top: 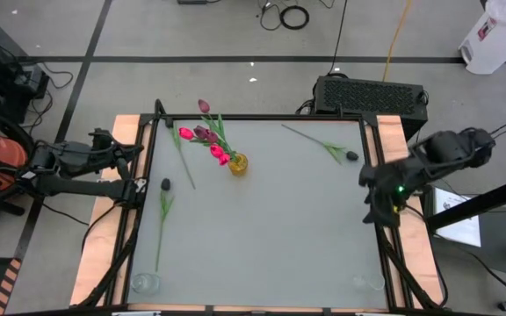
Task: Sort flowers into vase by color
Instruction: Move the right transparent vase to the center
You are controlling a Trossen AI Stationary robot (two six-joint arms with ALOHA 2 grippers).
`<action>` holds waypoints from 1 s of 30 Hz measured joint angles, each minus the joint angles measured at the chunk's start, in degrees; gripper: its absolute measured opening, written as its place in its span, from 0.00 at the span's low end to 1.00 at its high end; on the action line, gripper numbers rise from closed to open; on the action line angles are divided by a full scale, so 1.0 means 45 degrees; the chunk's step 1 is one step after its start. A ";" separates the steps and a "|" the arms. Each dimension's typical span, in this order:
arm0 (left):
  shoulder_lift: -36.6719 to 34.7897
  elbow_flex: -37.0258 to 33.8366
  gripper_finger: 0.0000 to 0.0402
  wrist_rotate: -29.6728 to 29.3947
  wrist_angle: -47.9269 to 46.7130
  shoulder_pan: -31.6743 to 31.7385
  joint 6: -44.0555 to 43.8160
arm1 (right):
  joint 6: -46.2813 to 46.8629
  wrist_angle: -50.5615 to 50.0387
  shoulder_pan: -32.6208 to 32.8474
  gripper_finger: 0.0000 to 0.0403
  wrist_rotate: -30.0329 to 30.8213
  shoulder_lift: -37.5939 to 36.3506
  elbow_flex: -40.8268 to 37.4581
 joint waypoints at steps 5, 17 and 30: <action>-0.0001 0.0000 0.05 -0.0019 0.0000 0.0000 -0.0002 | 0.0400 -0.0048 0.1992 0.81 0.0934 0.0233 0.0000; 0.0004 0.0000 0.05 -0.0019 0.0000 0.0001 0.0015 | 0.1432 0.0656 0.6400 0.81 0.1818 0.1293 0.0000; 0.0000 0.0000 0.05 -0.0016 0.0000 0.0001 0.0005 | 0.1717 0.1086 0.9017 0.81 0.2352 0.3561 -0.0005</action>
